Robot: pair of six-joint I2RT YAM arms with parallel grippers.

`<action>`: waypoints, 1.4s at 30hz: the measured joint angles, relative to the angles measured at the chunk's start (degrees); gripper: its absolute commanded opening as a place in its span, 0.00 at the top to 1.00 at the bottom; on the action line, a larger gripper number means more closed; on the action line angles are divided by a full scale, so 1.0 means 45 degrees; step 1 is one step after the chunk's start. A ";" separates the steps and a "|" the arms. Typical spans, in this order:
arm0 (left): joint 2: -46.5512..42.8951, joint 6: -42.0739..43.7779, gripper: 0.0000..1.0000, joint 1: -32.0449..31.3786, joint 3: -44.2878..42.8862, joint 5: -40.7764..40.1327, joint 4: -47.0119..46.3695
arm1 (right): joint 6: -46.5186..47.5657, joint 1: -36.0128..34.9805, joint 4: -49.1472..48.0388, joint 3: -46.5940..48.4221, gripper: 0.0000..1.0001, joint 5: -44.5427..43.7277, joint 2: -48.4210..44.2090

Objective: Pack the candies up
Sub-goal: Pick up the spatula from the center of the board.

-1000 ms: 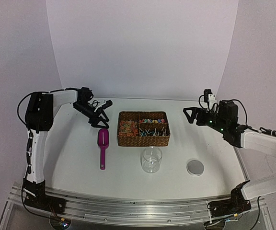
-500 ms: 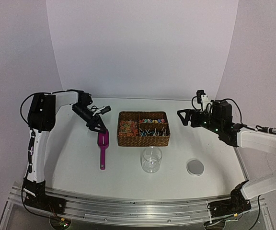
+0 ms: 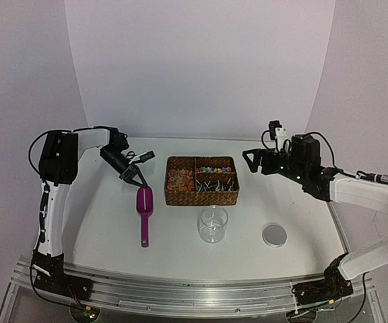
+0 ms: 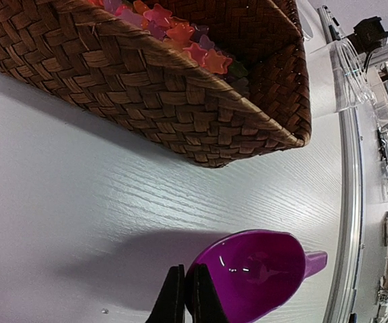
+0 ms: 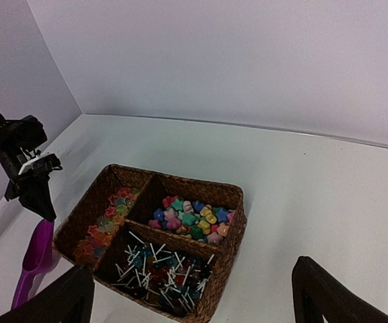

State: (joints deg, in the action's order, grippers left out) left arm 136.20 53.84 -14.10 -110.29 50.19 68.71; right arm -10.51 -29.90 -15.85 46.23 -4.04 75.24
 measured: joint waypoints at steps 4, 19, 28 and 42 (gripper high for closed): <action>-0.0362 -0.0817 1.00 0.0213 0.0723 0.0156 -0.0281 | -0.0118 -0.0637 0.0151 0.0920 0.03 -0.0329 0.0267; -0.5406 -0.8539 1.00 0.1562 0.6177 0.0193 -0.4825 | -0.0768 -0.8143 0.4001 1.1326 0.02 -0.4059 0.8748; -0.5998 -0.9672 1.00 0.1543 0.7276 0.0231 -0.5861 | -0.0754 -0.8951 0.6653 1.1633 0.02 -0.4055 1.1092; -0.5999 -0.9639 1.00 0.1552 0.7395 0.0240 -0.5965 | -0.1110 -0.8673 0.6877 1.1460 0.31 -0.3284 1.2615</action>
State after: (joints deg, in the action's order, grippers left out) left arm 109.21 10.46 -7.11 -77.01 51.27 41.87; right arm -15.51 -68.93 15.09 97.80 -18.81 132.00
